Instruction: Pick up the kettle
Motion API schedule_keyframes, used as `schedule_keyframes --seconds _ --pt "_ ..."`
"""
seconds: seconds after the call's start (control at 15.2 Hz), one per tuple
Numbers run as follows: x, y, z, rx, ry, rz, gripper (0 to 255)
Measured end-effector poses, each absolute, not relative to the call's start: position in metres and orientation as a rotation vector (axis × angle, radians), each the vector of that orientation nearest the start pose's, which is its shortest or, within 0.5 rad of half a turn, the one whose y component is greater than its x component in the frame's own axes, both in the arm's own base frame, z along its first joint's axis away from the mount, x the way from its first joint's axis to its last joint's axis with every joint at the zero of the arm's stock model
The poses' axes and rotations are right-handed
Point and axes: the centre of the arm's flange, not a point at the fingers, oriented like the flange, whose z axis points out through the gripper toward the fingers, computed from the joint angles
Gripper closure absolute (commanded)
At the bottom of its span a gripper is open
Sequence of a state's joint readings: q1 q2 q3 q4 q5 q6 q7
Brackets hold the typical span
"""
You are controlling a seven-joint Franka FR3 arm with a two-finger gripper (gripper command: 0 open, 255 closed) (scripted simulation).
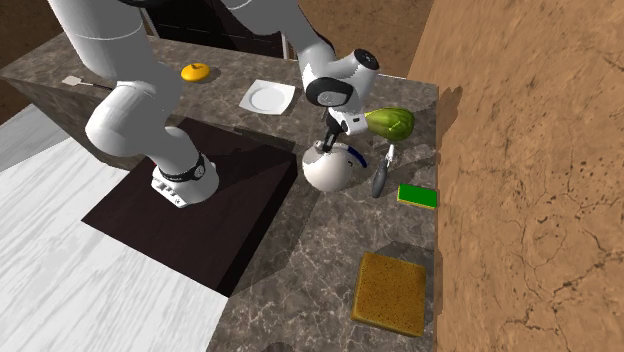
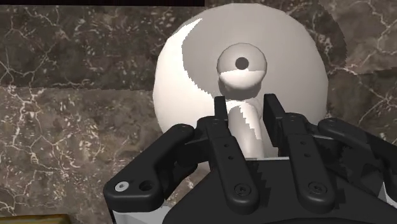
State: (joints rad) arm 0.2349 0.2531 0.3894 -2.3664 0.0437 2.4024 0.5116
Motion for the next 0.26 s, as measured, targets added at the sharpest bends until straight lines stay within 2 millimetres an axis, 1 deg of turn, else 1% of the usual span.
schedule_keyframes --seconds 0.26 --pt "0.391 0.29 0.233 -3.122 -0.119 0.368 255"
